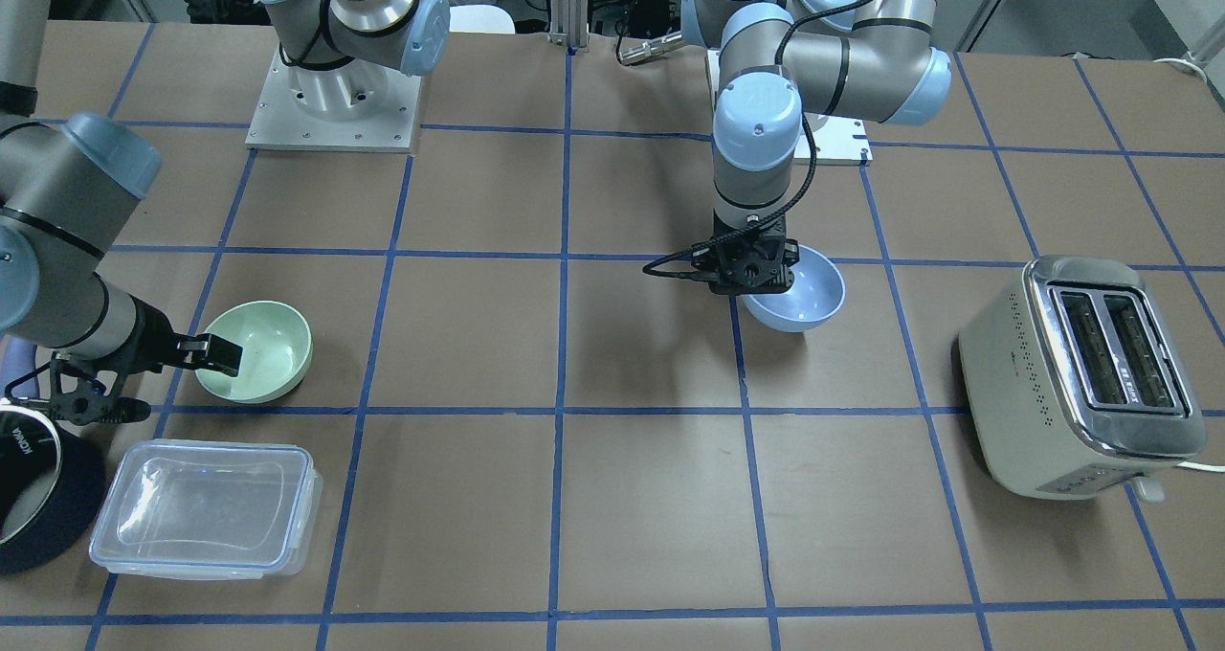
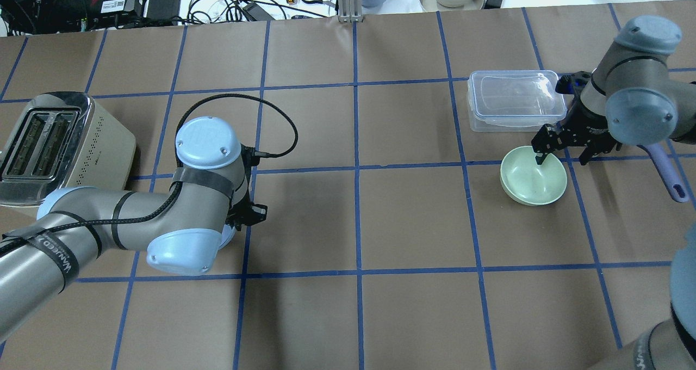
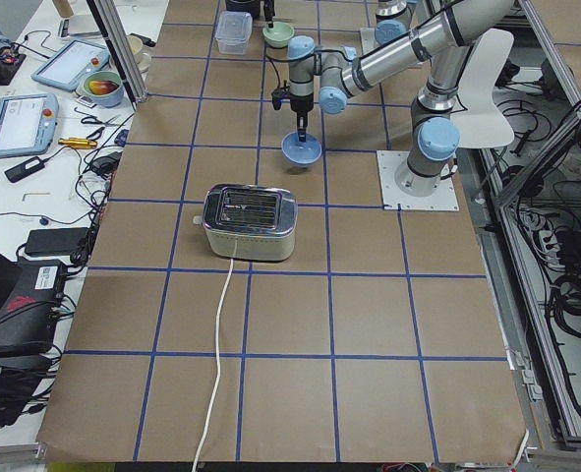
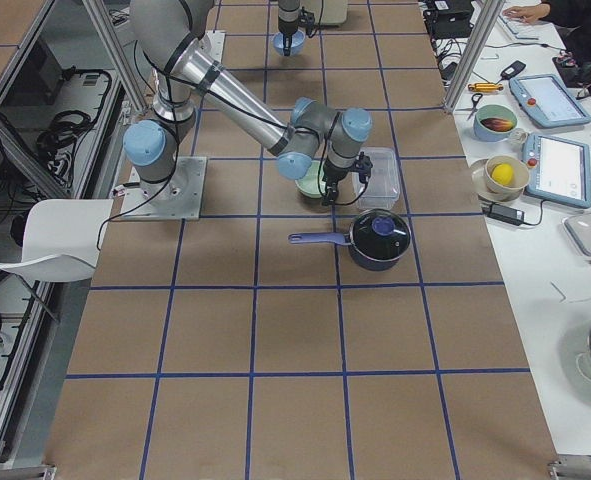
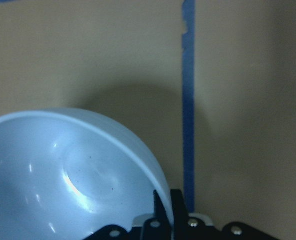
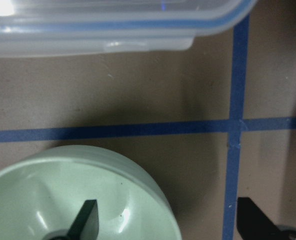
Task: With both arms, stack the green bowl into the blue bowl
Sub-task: 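Carry the light blue bowl with the left gripper toward the table center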
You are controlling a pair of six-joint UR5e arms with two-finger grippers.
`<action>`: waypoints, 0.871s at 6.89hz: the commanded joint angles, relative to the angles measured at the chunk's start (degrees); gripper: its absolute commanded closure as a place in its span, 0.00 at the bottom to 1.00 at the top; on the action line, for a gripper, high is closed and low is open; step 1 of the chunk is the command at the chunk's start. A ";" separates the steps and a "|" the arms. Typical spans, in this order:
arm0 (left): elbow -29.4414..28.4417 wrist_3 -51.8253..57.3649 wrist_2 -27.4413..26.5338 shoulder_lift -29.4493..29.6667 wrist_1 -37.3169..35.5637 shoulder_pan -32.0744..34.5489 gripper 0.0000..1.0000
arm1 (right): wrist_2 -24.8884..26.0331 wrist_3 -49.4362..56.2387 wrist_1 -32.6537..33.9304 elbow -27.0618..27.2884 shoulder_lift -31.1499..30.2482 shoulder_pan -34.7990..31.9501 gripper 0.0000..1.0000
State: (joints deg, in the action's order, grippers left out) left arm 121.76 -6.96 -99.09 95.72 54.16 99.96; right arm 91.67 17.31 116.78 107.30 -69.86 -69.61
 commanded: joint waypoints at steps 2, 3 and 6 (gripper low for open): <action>-18.77 -14.56 13.11 10.41 -0.28 7.86 1.00 | 0.17 0.36 -0.50 1.33 0.25 0.00 1.00; -24.76 -17.10 13.40 15.50 -0.63 9.88 1.00 | 0.18 0.36 -0.85 1.24 0.25 0.00 1.00; -30.62 -24.85 10.85 24.93 -2.12 14.55 1.00 | -2.09 0.10 -5.22 -2.16 -0.54 0.09 1.00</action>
State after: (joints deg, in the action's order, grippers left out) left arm 92.40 -29.42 -87.77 117.22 52.98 113.42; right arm 91.28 17.54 114.25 107.20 -70.13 -69.55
